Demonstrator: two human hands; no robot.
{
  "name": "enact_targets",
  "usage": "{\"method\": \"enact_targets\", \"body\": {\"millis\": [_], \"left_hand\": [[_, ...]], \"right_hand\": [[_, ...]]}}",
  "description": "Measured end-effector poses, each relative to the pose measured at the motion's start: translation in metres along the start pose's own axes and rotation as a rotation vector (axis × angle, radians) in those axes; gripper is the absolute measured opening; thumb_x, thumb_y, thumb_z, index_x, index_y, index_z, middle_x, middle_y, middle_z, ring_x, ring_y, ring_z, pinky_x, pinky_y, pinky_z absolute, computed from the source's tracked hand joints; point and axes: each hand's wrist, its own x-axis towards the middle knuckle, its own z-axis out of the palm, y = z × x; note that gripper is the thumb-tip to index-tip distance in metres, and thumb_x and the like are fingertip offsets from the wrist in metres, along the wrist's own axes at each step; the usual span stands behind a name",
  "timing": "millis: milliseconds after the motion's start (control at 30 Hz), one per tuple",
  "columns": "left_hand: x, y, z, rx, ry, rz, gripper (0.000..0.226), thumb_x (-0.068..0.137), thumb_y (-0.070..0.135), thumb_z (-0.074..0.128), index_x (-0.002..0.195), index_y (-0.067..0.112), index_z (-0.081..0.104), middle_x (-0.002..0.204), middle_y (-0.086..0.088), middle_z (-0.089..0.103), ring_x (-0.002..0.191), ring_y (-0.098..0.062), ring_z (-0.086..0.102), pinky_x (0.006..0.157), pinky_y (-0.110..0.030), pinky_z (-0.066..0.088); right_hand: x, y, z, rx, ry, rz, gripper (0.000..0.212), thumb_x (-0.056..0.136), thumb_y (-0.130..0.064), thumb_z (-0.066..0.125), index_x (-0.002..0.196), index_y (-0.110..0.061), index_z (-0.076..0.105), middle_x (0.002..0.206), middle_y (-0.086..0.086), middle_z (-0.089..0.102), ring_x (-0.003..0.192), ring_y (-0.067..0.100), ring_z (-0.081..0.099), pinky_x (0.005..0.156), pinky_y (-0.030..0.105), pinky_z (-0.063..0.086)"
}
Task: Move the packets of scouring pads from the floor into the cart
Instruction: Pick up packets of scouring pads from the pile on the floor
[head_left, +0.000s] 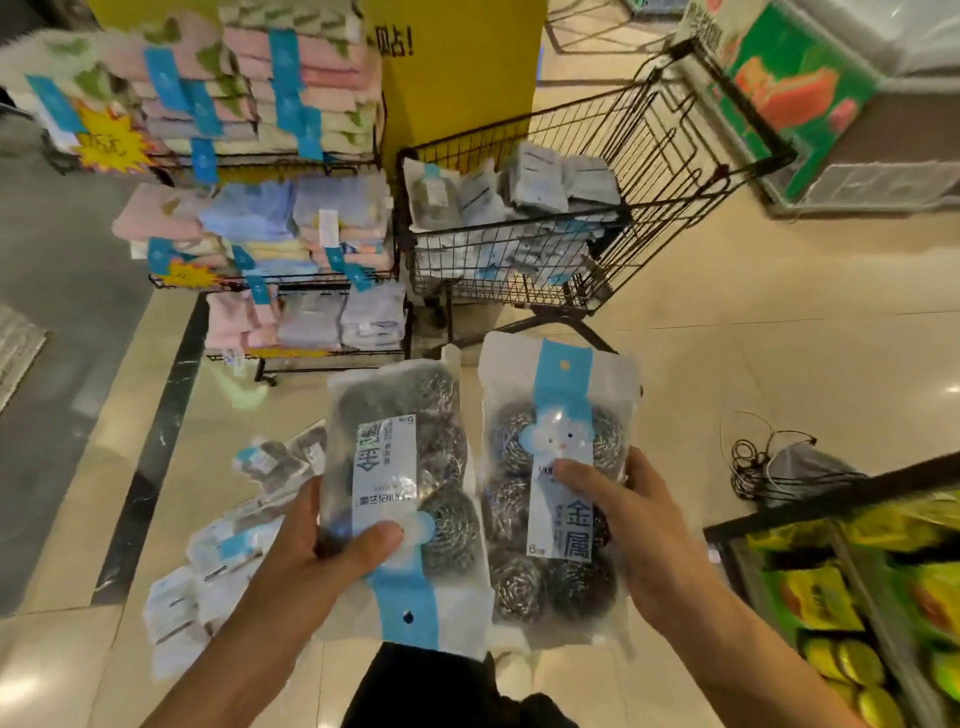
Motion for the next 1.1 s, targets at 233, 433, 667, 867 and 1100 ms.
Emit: {"method": "enact_targets", "body": {"millis": [233, 433, 667, 867, 1100], "left_hand": [[0.116, 0.046, 0.051, -0.004, 0.049, 0.006, 0.055, 0.077, 0.013, 0.082, 0.122, 0.039, 0.062, 0.110, 0.008, 0.081, 0.094, -0.008, 0.078, 0.079, -0.031, 0.058], [0.228, 0.095, 0.085, 0.001, -0.014, -0.011, 0.067, 0.066, 0.027, 0.092, 0.125, 0.030, 0.060, 0.110, 0.005, 0.081, 0.092, -0.011, 0.078, 0.068, -0.025, 0.062], [0.329, 0.153, 0.108, 0.010, -0.097, -0.007, 0.065, 0.074, 0.019, 0.089, 0.127, 0.040, 0.058, 0.105, 0.015, 0.081, 0.091, -0.006, 0.078, 0.067, -0.024, 0.062], [0.401, 0.183, 0.129, 0.029, -0.087, -0.024, 0.061, 0.073, 0.020, 0.082, 0.128, 0.035, 0.059, 0.110, 0.009, 0.081, 0.097, -0.010, 0.078, 0.077, -0.029, 0.060], [0.488, 0.209, 0.157, 0.013, 0.002, -0.042, 0.055, 0.084, 0.009, 0.080, 0.130, 0.029, 0.060, 0.115, 0.007, 0.080, 0.103, -0.013, 0.077, 0.082, -0.033, 0.060]], "right_hand": [[0.097, -0.055, -0.012, 0.083, 0.040, 0.022, 0.039, 0.087, -0.012, 0.080, 0.122, -0.019, 0.064, 0.103, 0.010, 0.082, 0.087, 0.030, 0.081, 0.070, 0.044, 0.063], [0.193, -0.126, -0.012, 0.072, 0.096, 0.008, 0.040, 0.086, -0.011, 0.081, 0.120, -0.019, 0.064, 0.101, 0.006, 0.082, 0.089, 0.030, 0.081, 0.083, 0.052, 0.064], [0.280, -0.182, -0.005, 0.108, 0.145, -0.006, 0.042, 0.086, -0.005, 0.080, 0.122, -0.020, 0.066, 0.103, 0.007, 0.083, 0.092, 0.032, 0.080, 0.092, 0.057, 0.062], [0.353, -0.223, -0.008, 0.100, 0.140, 0.033, 0.042, 0.085, -0.009, 0.082, 0.122, -0.018, 0.065, 0.105, 0.010, 0.082, 0.095, 0.035, 0.080, 0.096, 0.062, 0.060], [0.463, -0.277, -0.010, 0.040, 0.028, 0.074, 0.046, 0.083, -0.012, 0.083, 0.124, -0.022, 0.064, 0.104, 0.010, 0.082, 0.093, 0.035, 0.080, 0.094, 0.059, 0.061]]}}
